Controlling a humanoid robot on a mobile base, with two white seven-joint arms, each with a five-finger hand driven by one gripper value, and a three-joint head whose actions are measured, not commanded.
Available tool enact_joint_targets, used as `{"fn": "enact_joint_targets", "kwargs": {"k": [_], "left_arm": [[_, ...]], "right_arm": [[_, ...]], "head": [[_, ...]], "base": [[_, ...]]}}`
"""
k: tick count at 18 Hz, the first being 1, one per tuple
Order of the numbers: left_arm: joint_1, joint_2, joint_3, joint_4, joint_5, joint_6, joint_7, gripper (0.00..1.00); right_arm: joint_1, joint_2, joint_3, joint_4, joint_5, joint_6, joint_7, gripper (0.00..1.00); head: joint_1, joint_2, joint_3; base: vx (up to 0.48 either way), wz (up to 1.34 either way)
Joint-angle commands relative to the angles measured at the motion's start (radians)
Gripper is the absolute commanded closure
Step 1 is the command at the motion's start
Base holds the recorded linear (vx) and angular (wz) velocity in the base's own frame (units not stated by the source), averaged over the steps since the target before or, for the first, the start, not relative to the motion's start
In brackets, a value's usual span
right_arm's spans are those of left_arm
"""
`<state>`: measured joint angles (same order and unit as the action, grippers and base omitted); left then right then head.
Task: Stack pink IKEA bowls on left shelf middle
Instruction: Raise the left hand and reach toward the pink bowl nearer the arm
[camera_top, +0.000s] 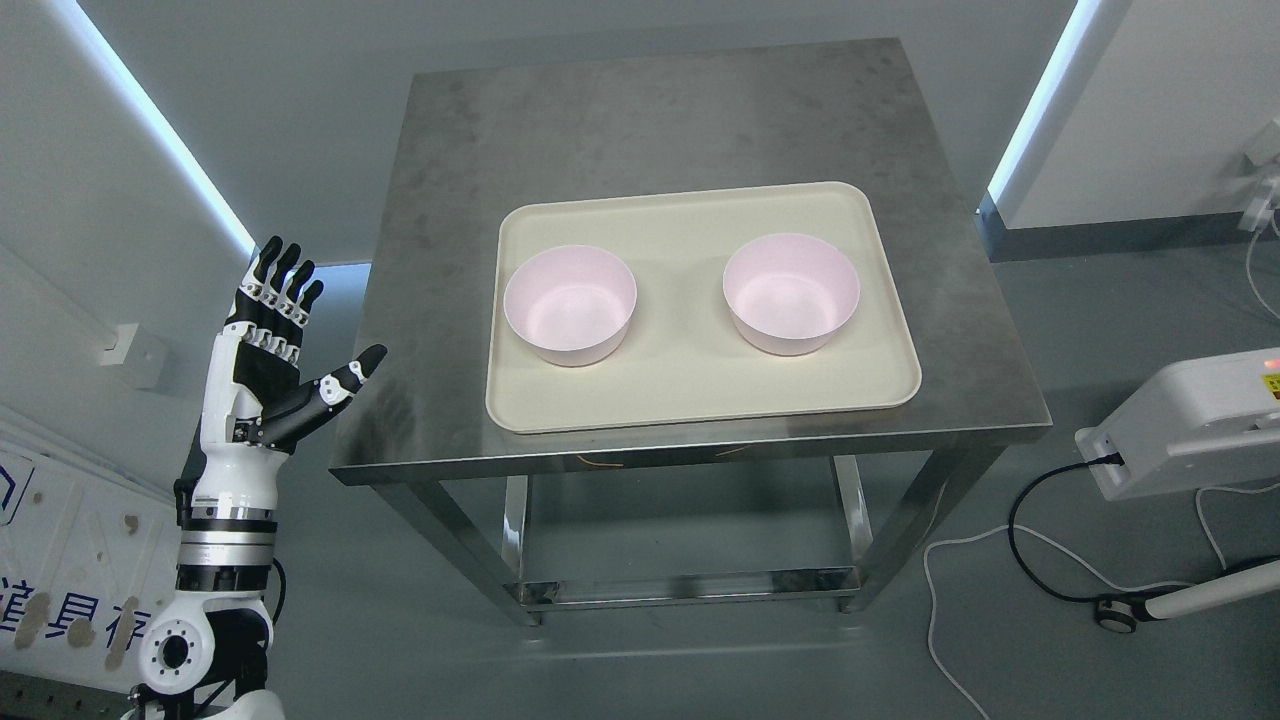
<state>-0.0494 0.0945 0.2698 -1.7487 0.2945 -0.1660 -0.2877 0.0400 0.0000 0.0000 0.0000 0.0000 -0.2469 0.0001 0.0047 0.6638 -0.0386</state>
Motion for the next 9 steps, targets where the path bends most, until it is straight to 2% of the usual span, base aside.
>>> {"fn": "enact_joint_targets", "kwargs": {"k": [1,6,7,9], "left_arm": [[0.0,-0.002,0.008,-0.003,0.0,-0.001,-0.001,0.0],[-0.032,0.008,-0.003,0.0,0.0,0.0,-0.002,0.0],[-0.071,0.022,-0.018,0.003,0.0,0.0,-0.008,0.0],[-0.182,0.1,-0.101,0.047,-0.023,0.016,-0.095,0.02]], "right_arm": [[0.0,-0.017,-0.005,-0.017,-0.002,0.0,0.0,0.0],[0.0,-0.017,-0.005,-0.017,-0.002,0.0,0.0,0.0],[0.0,-0.017,-0.005,-0.017,-0.002,0.0,0.0,0.0],[0.0,-0.017,-0.005,-0.017,-0.002,0.0,0.0,0.0]], "head": [[0.0,0.0,0.0],[0.0,0.0,0.0],[0.0,0.0,0.0],[0.0,0.0,0.0]], "base": [[0.0,0.0],[0.0,0.0],[0.0,0.0],[0.0,0.0]]}}
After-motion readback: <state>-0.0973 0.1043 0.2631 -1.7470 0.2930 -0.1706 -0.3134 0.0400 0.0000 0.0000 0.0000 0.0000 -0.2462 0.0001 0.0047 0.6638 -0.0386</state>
